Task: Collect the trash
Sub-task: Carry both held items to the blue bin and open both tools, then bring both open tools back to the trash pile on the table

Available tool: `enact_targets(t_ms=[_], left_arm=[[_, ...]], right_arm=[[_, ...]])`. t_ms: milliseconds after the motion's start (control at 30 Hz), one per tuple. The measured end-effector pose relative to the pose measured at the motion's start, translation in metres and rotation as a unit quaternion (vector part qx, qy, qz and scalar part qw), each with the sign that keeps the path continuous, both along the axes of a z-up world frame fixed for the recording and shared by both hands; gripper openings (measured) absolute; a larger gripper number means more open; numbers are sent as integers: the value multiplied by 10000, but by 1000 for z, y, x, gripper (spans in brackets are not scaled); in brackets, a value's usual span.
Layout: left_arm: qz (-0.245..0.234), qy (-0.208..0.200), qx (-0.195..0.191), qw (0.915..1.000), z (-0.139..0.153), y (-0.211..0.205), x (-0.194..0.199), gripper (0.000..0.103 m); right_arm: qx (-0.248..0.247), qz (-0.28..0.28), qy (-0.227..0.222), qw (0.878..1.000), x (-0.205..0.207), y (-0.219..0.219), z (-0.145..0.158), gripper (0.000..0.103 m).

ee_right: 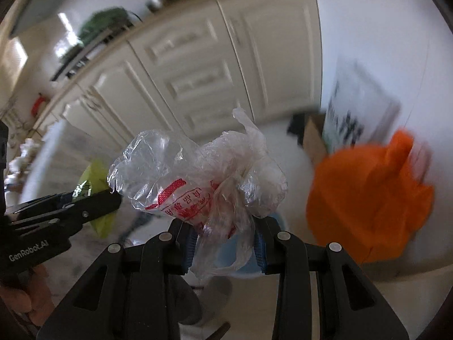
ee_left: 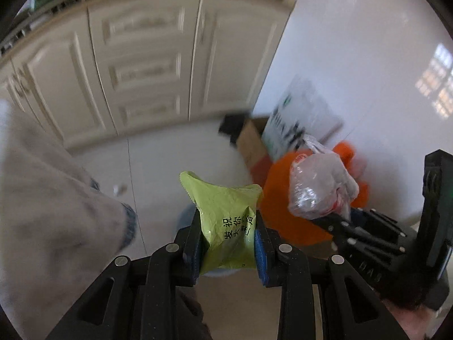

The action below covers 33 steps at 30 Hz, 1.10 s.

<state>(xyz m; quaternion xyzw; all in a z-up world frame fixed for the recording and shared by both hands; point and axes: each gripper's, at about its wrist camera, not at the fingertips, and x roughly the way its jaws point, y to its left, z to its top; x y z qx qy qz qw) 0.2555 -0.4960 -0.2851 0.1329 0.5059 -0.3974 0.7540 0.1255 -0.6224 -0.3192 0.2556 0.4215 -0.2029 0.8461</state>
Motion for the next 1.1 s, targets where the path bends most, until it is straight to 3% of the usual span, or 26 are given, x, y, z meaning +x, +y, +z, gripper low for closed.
enact_targets(t_ms=[167,200,233,300,367,467,633,867,1100], left_arm=[[112,588,603,9964,-67,-33,37,31],[198,602,715,9954,-74,-34,43,42],[241,594,795,9948,-80,-39,53,61],[338,470,852,9947,-83,-41,66,79],[392,361,897,9945,-83,-56,70,87],[525,277,925,9939,-76,-56,59,93],[534,8,870,9948,-57,-47,30,94],[483,-539,310,9969,28,8,-19,94],[809,-1023,-534,9900,125,118,-49,102]], right_arm=[[750,-21,509,9959,28,-27,-83,40],[908,-26,620,9939,33,-30,-99,43],[1032,-72,662,9924,35,-33,-109,48],[1228,-179,691,9899,32,-39,-124,63],[1364,-340,682,9877,26,-44,-132,91],[1472,-532,546,9862,15,-49,-130,102],[1431,-852,401,9852,-2,-48,-104,103],[1110,-929,4,9895,-17,-20,-34,103],[513,-696,-695,9938,-4,32,64,103]])
